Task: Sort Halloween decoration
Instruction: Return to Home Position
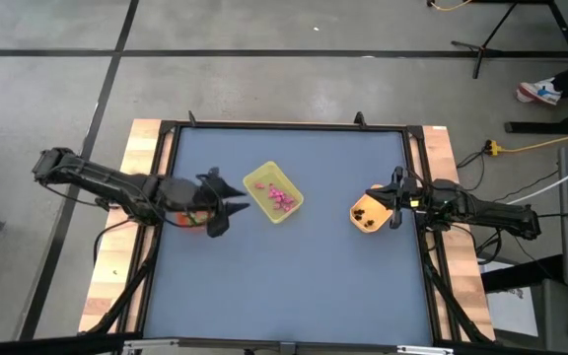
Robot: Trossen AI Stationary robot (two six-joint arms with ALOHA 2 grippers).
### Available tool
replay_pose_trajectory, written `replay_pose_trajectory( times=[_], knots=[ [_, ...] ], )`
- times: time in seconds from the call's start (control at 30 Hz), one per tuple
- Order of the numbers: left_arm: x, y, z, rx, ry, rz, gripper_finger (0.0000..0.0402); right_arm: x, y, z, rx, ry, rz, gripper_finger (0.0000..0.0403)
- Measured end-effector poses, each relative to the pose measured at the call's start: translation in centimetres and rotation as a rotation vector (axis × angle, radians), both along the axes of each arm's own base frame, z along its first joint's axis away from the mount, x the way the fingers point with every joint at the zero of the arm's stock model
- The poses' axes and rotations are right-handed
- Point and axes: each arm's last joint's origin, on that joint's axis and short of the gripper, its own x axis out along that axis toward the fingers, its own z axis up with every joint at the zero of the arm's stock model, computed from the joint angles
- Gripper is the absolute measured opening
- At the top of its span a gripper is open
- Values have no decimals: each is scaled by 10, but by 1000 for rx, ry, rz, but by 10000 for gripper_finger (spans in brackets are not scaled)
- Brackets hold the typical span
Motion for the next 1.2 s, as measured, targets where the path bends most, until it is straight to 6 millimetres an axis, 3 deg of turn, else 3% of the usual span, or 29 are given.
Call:
replay_pose_trajectory(
  times=[0.17, 0.37, 0.53, 0.77, 0.9, 1.2],
  knots=[
    [-10, 16, 26, 93, -166, -51, 128, 0, 0, -1, -1, 6, 0, 1],
    [-40, 34, 44, 190, -232, -33, 69, 0, 0, -1, 0, 7, -3, 1],
    [-68, 41, 46, 257, -189, -2, 10, 0, 0, -1, -1, 7, -12, 1],
    [-98, 40, 47, 297, -200, -73, 1, 0, 0, 0, -1, 6, -13, 1],
    [-108, 39, 37, 306, -209, -74, 0, 0, 0, 0, -1, 6, -14, 1],
    [-124, 38, -10, 275, -241, -60, 0, 0, 0, 0, -1, 6, -15, 1]
  ],
)
